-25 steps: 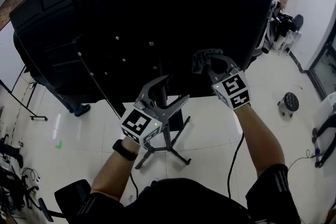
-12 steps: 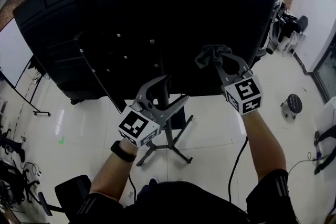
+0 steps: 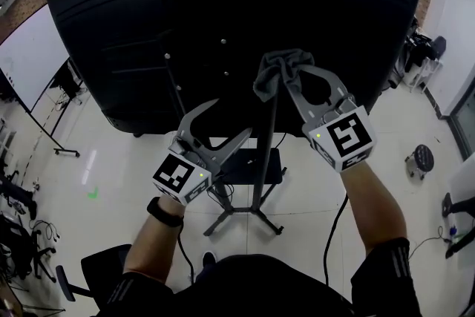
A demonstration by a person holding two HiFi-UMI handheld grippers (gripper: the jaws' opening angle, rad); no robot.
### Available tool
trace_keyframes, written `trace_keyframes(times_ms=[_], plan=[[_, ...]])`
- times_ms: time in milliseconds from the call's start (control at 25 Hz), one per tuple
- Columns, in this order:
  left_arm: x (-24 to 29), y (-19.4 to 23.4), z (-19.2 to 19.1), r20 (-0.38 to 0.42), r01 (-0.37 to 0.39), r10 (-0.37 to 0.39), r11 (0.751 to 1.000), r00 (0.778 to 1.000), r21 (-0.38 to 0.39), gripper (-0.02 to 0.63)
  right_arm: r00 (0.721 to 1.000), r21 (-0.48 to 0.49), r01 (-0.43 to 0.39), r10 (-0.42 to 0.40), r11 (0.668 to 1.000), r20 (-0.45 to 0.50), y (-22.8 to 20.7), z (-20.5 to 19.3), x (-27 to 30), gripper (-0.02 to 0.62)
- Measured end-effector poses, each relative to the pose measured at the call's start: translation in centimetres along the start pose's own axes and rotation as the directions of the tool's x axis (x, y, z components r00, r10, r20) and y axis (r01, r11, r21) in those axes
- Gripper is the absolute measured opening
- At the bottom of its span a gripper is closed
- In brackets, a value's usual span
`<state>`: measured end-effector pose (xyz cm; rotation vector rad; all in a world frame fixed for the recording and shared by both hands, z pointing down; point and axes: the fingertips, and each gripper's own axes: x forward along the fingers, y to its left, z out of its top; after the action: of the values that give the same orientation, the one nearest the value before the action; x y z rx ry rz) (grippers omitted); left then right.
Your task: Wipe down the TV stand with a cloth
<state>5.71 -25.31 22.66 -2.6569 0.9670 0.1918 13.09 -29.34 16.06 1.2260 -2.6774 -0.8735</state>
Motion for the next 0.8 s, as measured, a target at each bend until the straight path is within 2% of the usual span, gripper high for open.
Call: trace_keyframes(times_ms=[200, 480, 640, 800], plan=[[-5.9, 6.0, 1.1, 0.011, -0.038, 0.037, 0.998, 0.999, 0.045, 0.327, 0.999, -0.025, -0.042, 0.043, 0.999, 0.033, 5.8, 4.2, 5.9, 0.031], [-13.1, 14.1, 2.9, 0.007, -0.102, 0.102, 0.992, 0.995, 0.069, 0.327, 0.992, -0.090, -0.116, 0.120, 0.989, 0.043, 14.2, 9.1, 15.2, 0.031], [-16.9, 18.4, 2.7, 0.005, -0.129, 0.129, 0.988, 0.992, 0.081, 0.327, 0.989, -0.152, -0.146, 0.149, 0.978, 0.010, 18.9, 10.6, 20.8, 0.031], [-19.7, 21.5, 2.1, 0.002, -0.145, 0.145, 0.987, 0.989, 0.065, 0.327, 0.986, -0.247, -0.163, 0.149, 0.955, -0.075, 22.5, 10.5, 25.8, 0.031]])
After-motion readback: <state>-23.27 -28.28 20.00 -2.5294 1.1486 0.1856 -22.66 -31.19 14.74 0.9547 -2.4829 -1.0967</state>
